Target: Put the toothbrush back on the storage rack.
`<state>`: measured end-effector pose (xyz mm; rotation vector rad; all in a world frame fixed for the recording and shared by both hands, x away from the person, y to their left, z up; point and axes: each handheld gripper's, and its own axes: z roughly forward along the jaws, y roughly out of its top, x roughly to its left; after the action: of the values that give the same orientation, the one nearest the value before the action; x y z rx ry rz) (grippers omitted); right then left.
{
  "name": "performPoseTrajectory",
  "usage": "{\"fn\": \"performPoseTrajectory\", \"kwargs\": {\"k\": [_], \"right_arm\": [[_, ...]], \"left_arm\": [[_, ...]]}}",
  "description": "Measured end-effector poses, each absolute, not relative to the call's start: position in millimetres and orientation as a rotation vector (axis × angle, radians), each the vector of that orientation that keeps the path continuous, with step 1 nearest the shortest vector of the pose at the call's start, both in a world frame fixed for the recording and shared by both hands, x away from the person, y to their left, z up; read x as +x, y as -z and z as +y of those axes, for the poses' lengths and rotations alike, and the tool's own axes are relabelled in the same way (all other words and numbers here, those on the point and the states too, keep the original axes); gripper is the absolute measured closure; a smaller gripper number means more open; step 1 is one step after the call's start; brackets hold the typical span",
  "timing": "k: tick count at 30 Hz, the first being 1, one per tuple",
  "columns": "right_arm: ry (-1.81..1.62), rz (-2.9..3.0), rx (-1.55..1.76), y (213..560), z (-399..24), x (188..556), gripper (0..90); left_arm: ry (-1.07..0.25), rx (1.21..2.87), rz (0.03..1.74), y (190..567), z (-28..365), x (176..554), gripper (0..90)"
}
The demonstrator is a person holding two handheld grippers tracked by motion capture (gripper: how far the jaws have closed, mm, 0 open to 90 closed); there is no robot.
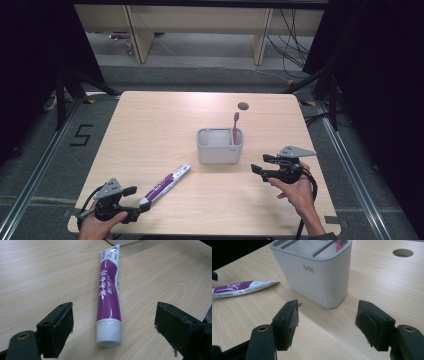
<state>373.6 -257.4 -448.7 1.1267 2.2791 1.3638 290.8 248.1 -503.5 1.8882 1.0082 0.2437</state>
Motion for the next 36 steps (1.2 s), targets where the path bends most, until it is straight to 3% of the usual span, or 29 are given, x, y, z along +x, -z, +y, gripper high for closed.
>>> {"fn": "performPoseTrajectory", "kwargs": {"k": [16, 36], "right_arm": [[-1.320, 2.338, 1.208, 471.1, -256.3, 348.4, 26.7], [-1.251, 2.344, 1.185, 483.7, -270.9, 320.1, 25.1]], "left_arm": [[-0.245, 1.894, 1.006, 502.6, 247.5, 291.6, 15.0], [-0.236, 1.893, 0.998, 503.1, 246.5, 292.2, 15.0]]}}
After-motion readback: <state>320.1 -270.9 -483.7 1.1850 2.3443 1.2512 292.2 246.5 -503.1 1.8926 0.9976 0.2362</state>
